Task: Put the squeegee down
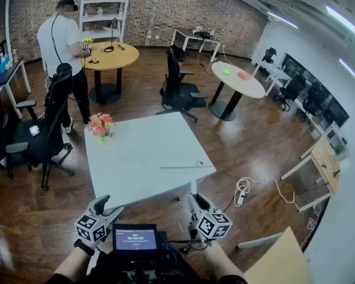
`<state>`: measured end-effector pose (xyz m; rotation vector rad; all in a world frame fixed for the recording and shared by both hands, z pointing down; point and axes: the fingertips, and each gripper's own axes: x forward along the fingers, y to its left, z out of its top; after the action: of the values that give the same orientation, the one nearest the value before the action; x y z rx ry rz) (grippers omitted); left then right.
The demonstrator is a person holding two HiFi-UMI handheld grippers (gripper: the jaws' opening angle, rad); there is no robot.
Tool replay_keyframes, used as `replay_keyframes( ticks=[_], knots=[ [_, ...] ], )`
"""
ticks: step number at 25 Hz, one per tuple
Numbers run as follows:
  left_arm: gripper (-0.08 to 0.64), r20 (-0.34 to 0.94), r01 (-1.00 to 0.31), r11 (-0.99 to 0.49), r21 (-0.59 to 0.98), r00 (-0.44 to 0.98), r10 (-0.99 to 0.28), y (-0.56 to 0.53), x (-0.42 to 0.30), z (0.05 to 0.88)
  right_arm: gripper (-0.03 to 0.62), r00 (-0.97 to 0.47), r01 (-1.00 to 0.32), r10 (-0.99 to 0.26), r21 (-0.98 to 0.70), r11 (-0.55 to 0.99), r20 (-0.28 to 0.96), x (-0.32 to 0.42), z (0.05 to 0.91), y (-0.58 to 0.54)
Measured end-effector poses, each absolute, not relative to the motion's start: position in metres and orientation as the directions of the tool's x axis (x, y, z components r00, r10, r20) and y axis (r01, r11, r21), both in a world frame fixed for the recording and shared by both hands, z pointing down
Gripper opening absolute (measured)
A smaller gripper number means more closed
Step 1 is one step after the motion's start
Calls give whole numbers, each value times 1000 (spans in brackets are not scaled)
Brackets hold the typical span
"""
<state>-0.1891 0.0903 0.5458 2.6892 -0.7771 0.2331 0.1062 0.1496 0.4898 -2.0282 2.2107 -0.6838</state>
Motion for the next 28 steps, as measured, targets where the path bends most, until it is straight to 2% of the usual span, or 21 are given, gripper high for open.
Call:
replay_keyframes(
  ticks=[14,28],
  knots=[
    [305,249,-556,-788,265,829,-501,34,-161,553,114,-153,-951,-956,-299,74,249,129,494,75],
    [307,264,-600,-756,262,798,-542,-84,-97,555,114,-224,-948,-931,-285,140,290,176,525,-78]
  ],
)
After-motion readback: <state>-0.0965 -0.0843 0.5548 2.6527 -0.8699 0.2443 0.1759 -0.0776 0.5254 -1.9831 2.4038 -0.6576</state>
